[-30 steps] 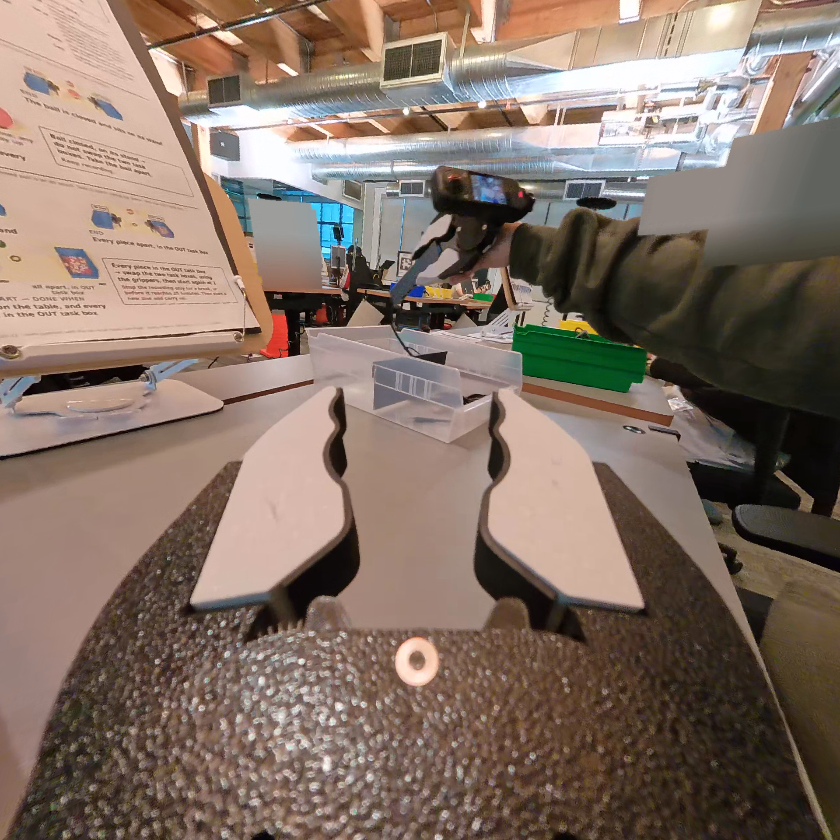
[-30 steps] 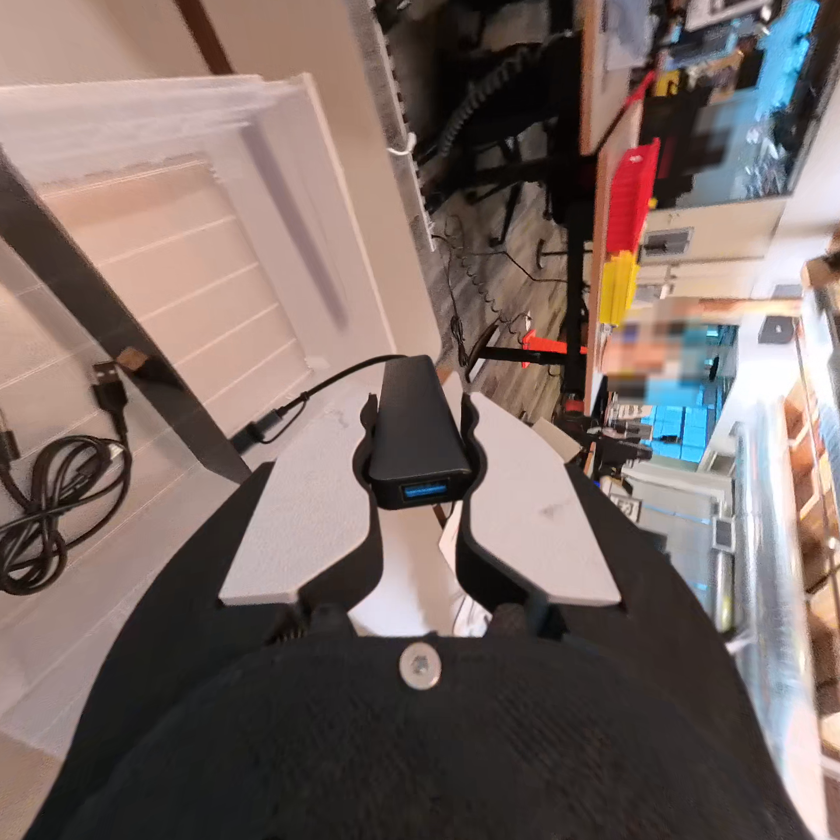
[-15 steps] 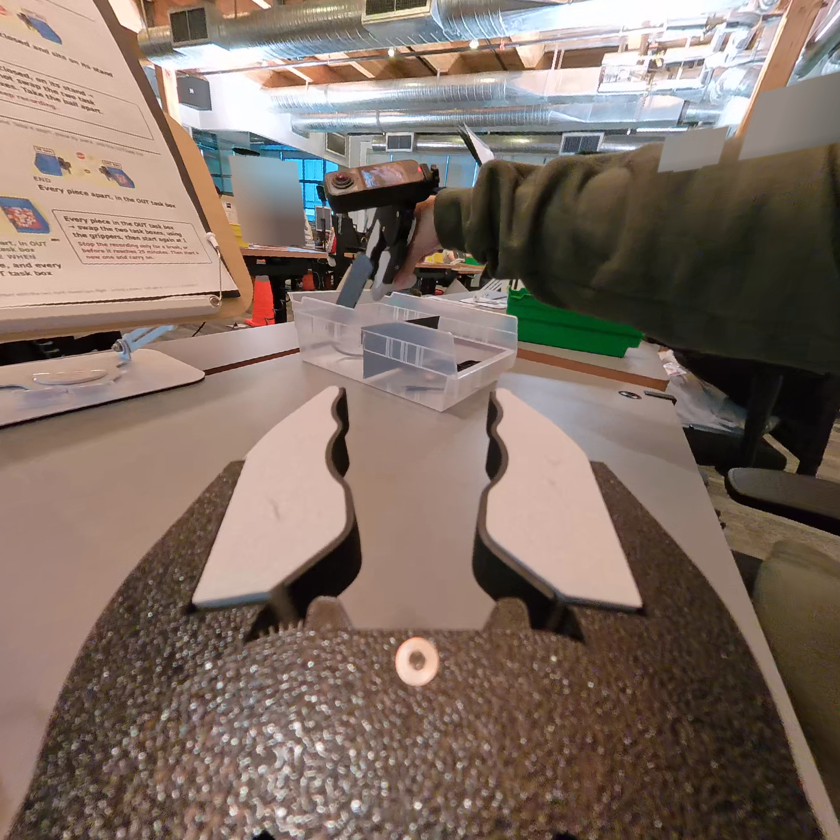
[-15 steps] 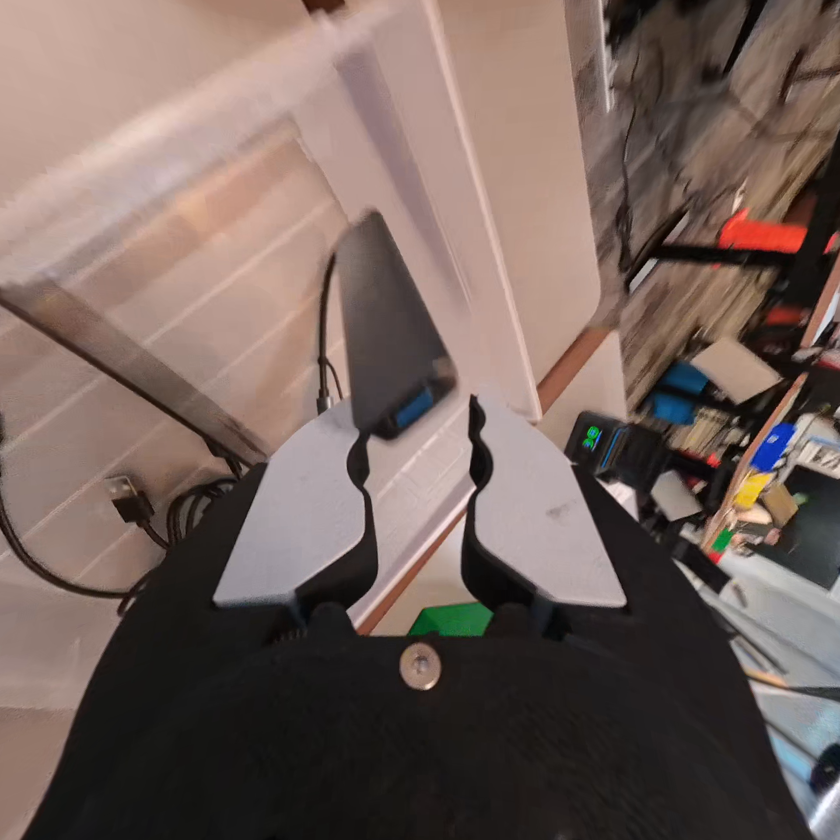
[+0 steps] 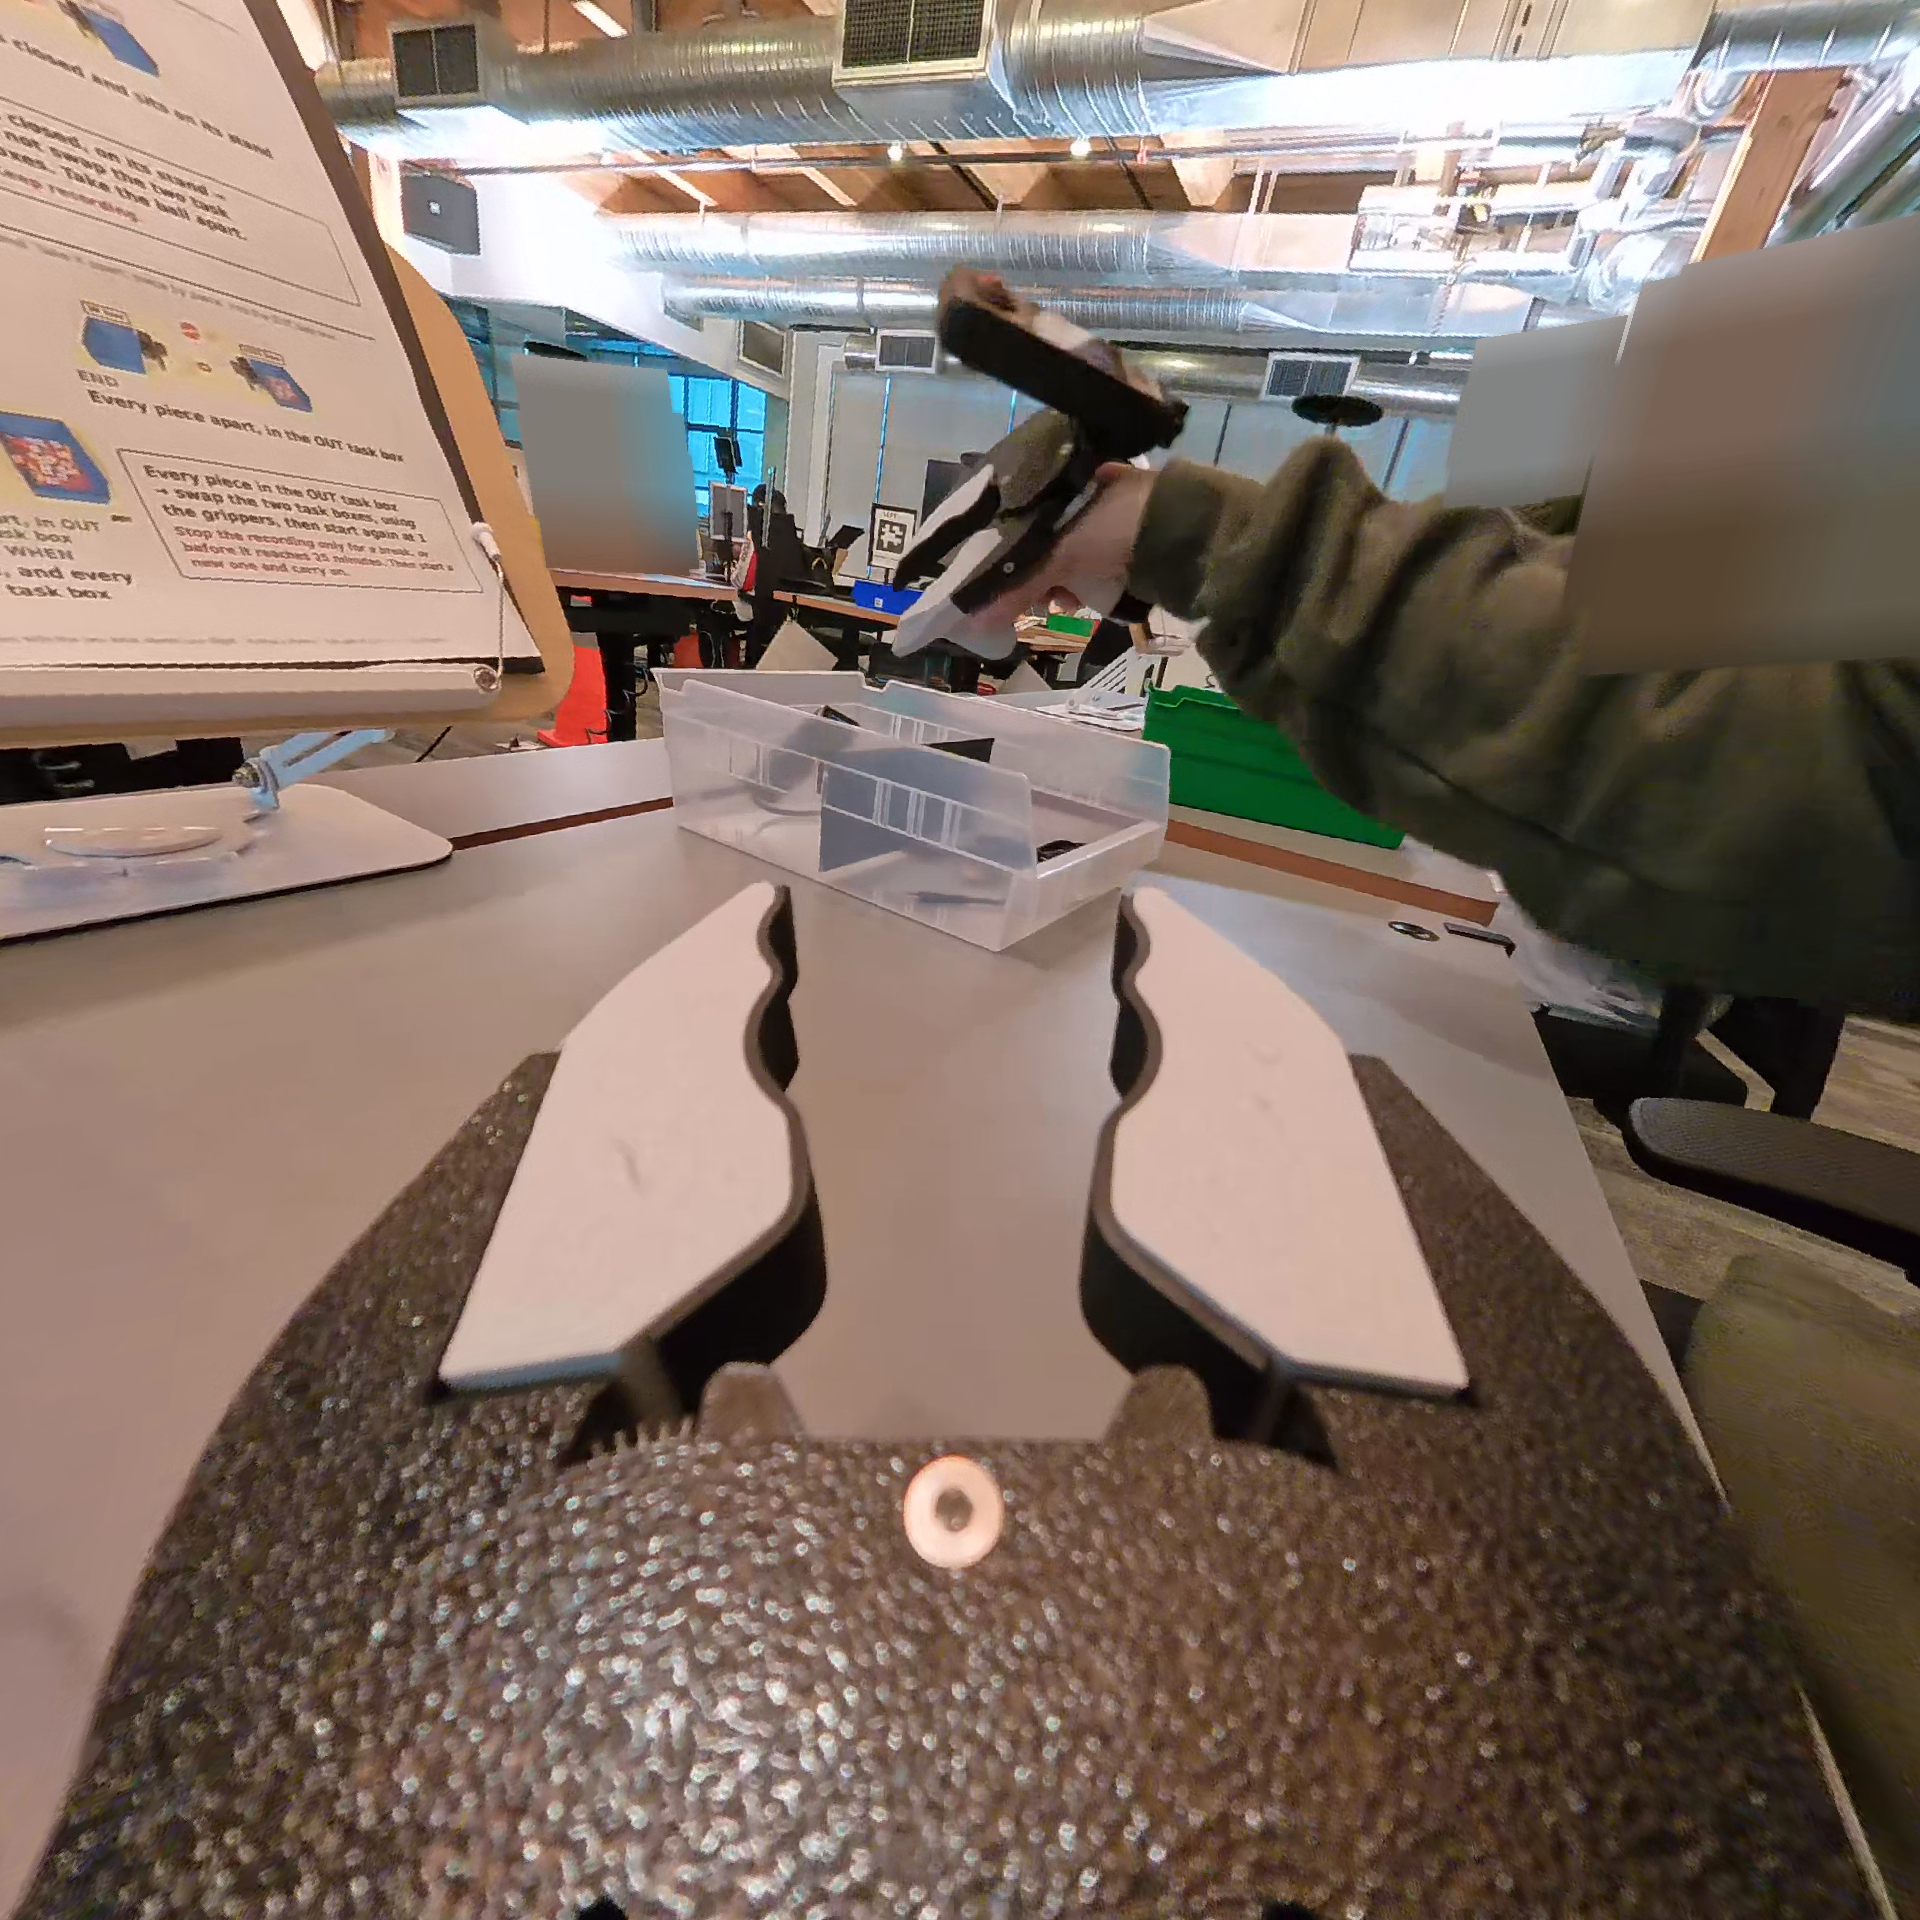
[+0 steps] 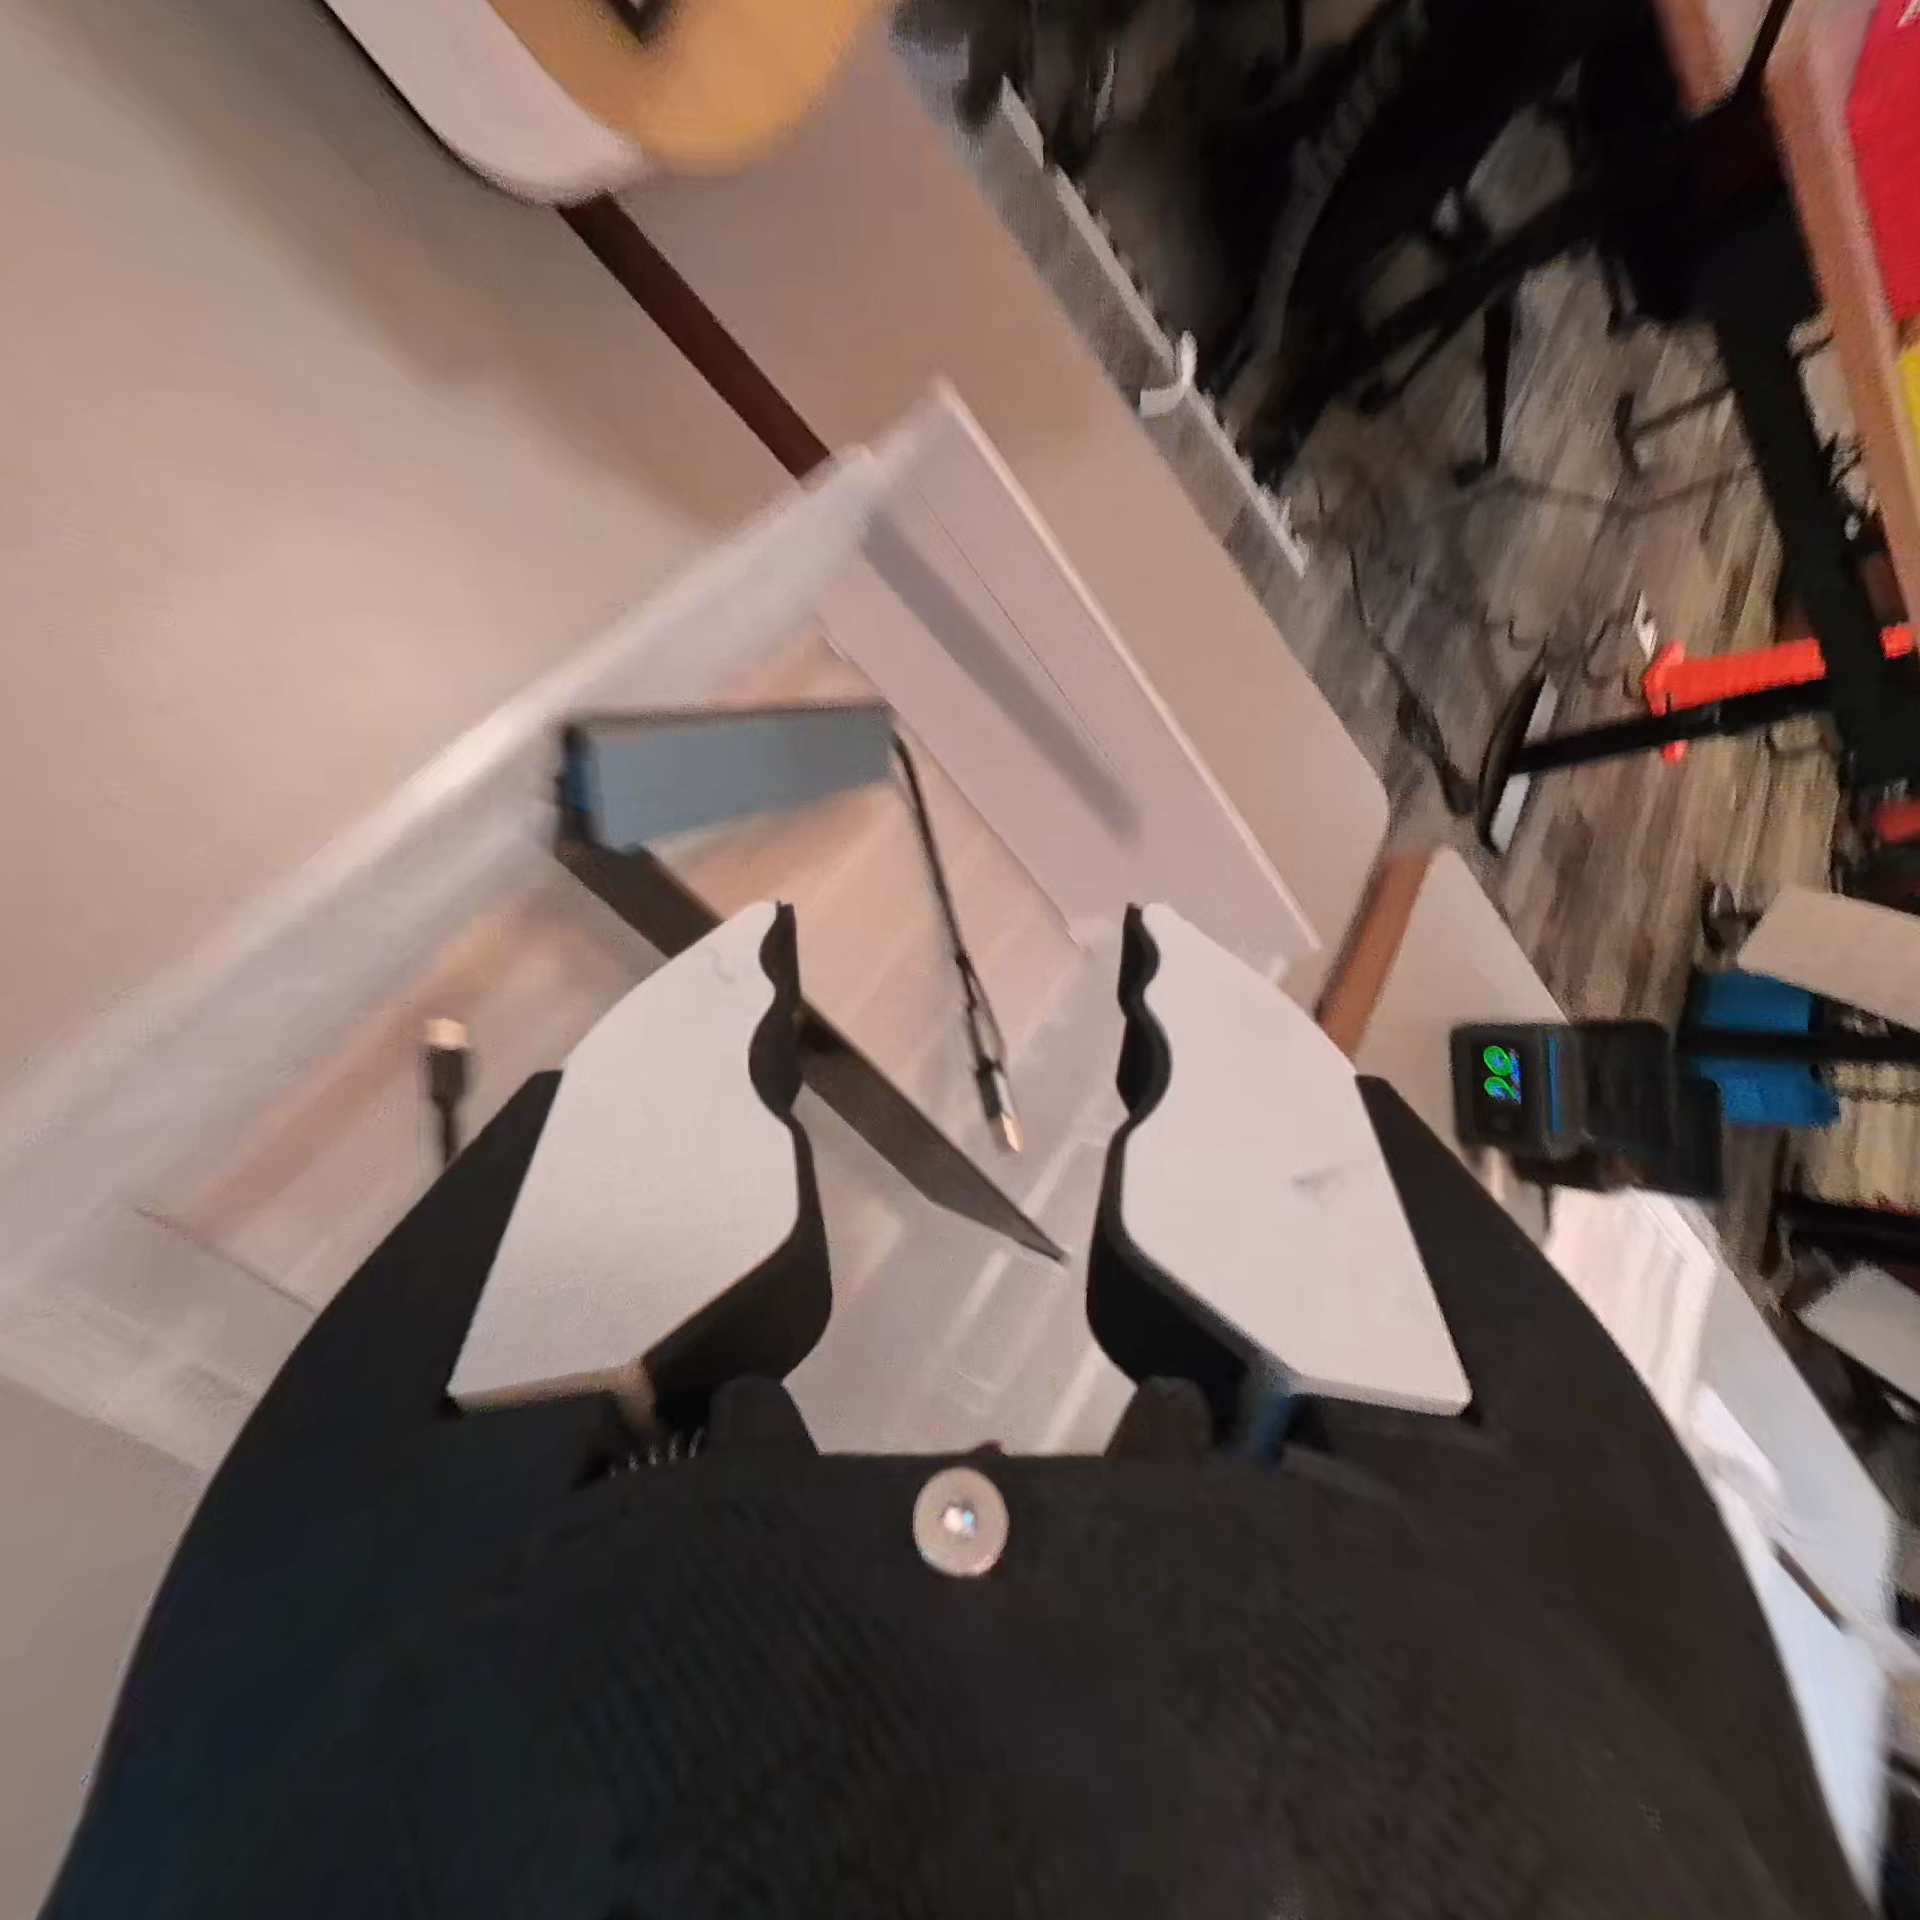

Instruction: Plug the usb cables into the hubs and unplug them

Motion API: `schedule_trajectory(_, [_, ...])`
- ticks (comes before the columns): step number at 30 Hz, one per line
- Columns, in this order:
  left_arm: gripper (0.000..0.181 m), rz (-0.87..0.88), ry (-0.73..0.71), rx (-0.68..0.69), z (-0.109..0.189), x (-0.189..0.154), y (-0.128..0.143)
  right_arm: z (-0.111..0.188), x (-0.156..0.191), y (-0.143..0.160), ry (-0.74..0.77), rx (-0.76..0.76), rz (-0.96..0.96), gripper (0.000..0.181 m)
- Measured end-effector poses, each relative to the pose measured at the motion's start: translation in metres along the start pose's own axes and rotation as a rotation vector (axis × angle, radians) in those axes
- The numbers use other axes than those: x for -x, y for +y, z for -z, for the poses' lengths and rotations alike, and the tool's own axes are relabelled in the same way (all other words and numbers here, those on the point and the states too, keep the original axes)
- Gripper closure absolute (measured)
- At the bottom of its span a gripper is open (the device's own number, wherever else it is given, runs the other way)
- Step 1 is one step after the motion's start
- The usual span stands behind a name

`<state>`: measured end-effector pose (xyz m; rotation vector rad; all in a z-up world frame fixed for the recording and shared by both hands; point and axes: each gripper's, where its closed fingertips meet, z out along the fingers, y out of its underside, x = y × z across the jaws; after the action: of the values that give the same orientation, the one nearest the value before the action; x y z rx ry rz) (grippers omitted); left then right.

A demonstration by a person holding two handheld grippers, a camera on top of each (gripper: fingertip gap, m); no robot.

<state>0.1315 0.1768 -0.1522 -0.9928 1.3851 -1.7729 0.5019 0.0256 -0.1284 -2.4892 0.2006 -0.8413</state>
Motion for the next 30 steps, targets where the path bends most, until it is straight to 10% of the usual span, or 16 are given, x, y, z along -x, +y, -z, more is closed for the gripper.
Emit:
schedule_trajectory(8, [0.129, -0.07, -0.222, 0.069, 0.018, 0.026, -0.027, 0.091, 0.149, -0.054, -0.275, -0.655, -0.202, 0.126])
schedule_trajectory(15, [0.124, -0.085, -0.885, 0.51, 0.12, 0.143, -0.04, 0.095, 0.187, -0.015, -0.348, -0.647, -0.231, 0.125])
schedule_trajectory(20, [0.119, 0.034, -0.837, 0.926, 0.132, 0.185, 0.007, 0.099, 0.163, -0.009, -0.303, -0.657, -0.247, 0.124])
schedule_trajectory(30, [0.121, 0.268, -0.741, 1.222, 0.095, 0.247, 0.043, 0.123, 0.148, -0.001, -0.321, -0.713, -0.241, 0.123])
